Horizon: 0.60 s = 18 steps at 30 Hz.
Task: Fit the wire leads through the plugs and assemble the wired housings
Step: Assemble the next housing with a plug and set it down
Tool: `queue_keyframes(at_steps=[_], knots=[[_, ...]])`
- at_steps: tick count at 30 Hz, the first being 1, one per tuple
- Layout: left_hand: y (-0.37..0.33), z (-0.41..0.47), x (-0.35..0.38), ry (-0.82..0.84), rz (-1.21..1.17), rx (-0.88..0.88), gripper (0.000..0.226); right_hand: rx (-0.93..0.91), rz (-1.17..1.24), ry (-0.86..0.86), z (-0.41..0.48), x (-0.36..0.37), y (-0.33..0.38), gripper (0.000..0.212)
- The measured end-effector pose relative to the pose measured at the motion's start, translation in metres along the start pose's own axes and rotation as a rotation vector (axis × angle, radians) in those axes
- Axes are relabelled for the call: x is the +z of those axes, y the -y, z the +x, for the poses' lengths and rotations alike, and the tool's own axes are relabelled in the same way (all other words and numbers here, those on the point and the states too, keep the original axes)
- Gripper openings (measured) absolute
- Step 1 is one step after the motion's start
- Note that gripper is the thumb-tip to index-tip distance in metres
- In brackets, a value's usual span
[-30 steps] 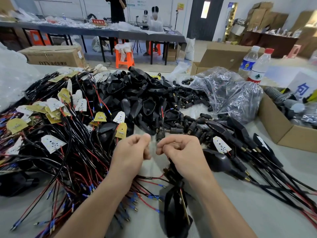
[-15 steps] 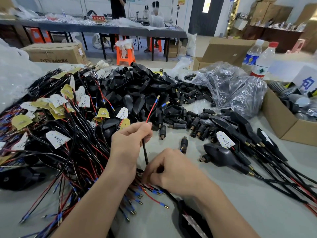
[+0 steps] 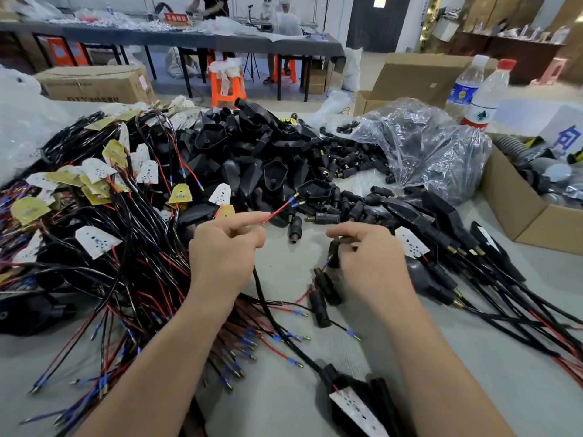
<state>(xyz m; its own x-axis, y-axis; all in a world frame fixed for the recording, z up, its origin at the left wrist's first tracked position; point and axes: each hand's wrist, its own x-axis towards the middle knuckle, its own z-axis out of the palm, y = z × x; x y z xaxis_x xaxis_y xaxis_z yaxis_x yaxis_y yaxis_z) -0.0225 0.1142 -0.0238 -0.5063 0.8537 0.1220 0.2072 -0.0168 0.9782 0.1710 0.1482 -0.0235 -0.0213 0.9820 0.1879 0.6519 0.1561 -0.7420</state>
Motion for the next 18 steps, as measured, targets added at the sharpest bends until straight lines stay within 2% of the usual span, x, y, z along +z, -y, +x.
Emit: queue_keyframes(at_steps=[4, 6, 8, 12, 14, 16, 18], knots=[[-0.004, -0.012, 0.000, -0.030, 0.370, 0.184, 0.034, -0.151, -0.296, 0.198, -0.003, 0.010, -0.005, 0.050], [-0.007, -0.017, 0.001, -0.055, 0.459, 0.251, 0.027, -0.189, -0.366, 0.234, 0.000, 0.010, -0.007, 0.052], [-0.008, -0.019, 0.001, -0.073, 0.489, 0.311, 0.019, -0.126, -0.288, 0.183, 0.001, 0.009, -0.009, 0.045], [-0.005, -0.020, -0.002, -0.085, 0.509, 0.314, 0.012, -0.048, -0.159, 0.022, 0.001, 0.011, -0.005, 0.008], [-0.003, -0.021, -0.003, -0.143, 0.562, 0.353, 0.012, -0.022, 0.010, -0.016, -0.002, 0.011, -0.001, 0.012], [-0.001, -0.021, -0.004, -0.188, 0.656, 0.462, 0.016, 0.007, 0.240, -0.043, -0.005, 0.011, 0.004, 0.011], [0.000, -0.021, -0.003, -0.199, 0.696, 0.547, 0.020, 0.035, 0.370, -0.061, -0.006, 0.010, 0.008, 0.009]])
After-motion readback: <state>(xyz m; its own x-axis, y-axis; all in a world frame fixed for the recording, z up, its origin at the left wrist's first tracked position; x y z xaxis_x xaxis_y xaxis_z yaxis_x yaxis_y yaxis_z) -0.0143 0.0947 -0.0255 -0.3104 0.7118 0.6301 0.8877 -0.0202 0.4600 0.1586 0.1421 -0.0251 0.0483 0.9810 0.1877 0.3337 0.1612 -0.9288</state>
